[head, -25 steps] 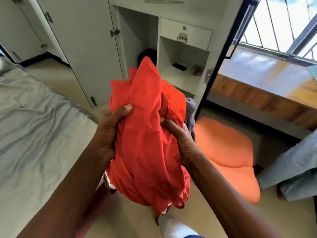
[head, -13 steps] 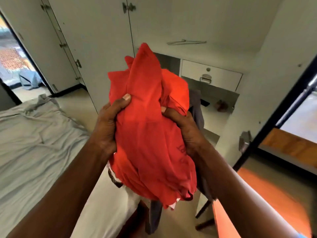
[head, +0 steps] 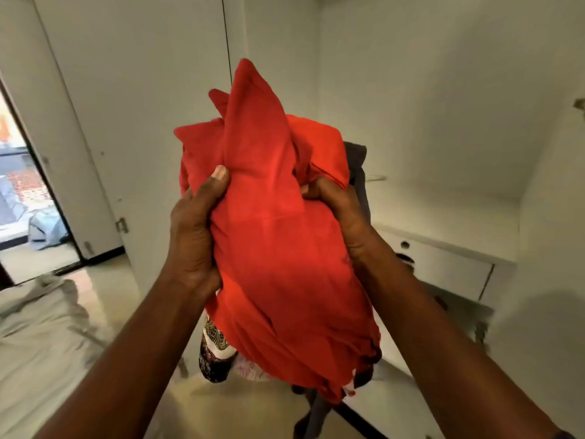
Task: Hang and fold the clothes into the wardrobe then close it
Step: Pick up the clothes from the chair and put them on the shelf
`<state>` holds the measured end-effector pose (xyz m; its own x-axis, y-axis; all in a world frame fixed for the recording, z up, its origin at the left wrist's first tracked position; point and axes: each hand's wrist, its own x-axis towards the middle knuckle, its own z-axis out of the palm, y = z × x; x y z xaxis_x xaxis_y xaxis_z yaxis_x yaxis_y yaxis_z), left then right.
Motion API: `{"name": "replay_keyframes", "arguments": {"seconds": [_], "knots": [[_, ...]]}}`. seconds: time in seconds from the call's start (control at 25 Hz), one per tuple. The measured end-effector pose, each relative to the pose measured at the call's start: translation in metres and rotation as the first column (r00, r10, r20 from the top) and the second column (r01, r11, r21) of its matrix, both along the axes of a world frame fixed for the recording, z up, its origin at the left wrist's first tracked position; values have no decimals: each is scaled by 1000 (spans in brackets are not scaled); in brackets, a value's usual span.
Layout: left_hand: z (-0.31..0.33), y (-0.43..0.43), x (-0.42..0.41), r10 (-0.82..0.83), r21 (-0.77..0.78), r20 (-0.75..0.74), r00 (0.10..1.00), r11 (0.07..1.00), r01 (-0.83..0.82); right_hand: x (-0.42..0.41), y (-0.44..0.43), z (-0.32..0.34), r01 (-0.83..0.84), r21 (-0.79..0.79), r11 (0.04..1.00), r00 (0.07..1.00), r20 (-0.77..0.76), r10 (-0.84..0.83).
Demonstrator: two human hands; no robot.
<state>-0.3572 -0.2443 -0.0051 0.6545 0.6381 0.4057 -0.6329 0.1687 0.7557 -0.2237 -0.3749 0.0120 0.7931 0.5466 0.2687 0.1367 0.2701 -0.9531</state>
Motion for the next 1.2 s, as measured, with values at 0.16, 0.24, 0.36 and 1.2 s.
{"name": "replay_keyframes", "arguments": {"seconds": [0.16,0.24,0.36,1.2], "knots": [[29,67,85,21,123,48,999,992,-27,88,62,37,74,-21,997,993,99,-71],[40,96,127,41,187,86,995,981,-56,125,86,52,78,-25,997,981,180,-72],[51,124,193,117,263,109,987,954,-142,181,108,69,120,5,993,946,301,-116],[-69,137,693,444,907,-347,826,382,175,643,97,-98,484,-317,816,874,138,-466]]}}
